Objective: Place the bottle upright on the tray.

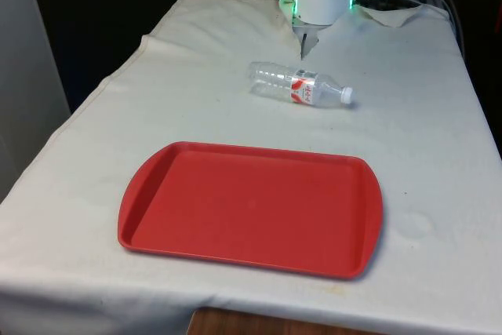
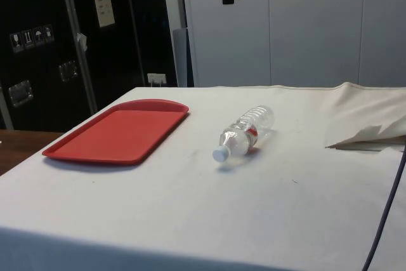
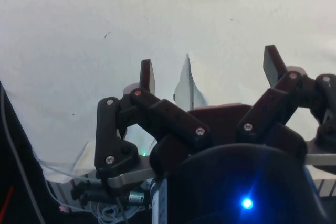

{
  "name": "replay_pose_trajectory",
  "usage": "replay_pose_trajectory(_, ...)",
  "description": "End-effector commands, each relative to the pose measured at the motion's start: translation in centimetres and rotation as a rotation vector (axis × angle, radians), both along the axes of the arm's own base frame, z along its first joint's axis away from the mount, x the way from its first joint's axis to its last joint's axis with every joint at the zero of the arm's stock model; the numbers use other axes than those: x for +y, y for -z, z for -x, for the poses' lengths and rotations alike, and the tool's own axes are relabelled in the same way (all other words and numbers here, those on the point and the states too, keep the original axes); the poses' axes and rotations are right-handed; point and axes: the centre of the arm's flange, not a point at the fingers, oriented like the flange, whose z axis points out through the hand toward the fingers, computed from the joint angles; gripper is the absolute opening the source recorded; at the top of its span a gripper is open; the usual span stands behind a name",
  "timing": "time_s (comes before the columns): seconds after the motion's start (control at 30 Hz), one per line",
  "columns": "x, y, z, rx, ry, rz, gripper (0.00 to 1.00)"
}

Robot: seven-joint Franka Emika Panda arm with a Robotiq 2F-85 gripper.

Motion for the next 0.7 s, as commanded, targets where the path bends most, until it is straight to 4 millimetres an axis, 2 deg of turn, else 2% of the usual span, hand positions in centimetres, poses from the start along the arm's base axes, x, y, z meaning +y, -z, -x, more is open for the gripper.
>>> replay_pose_trajectory(0.0, 0.0, 0.04, 0.09, -0.001, -0.001, 0.002, 1.0)
replay_pose_trajectory(0.67, -0.12, 0.33, 0.81, 0.007, -0.142, 0.002, 1.0)
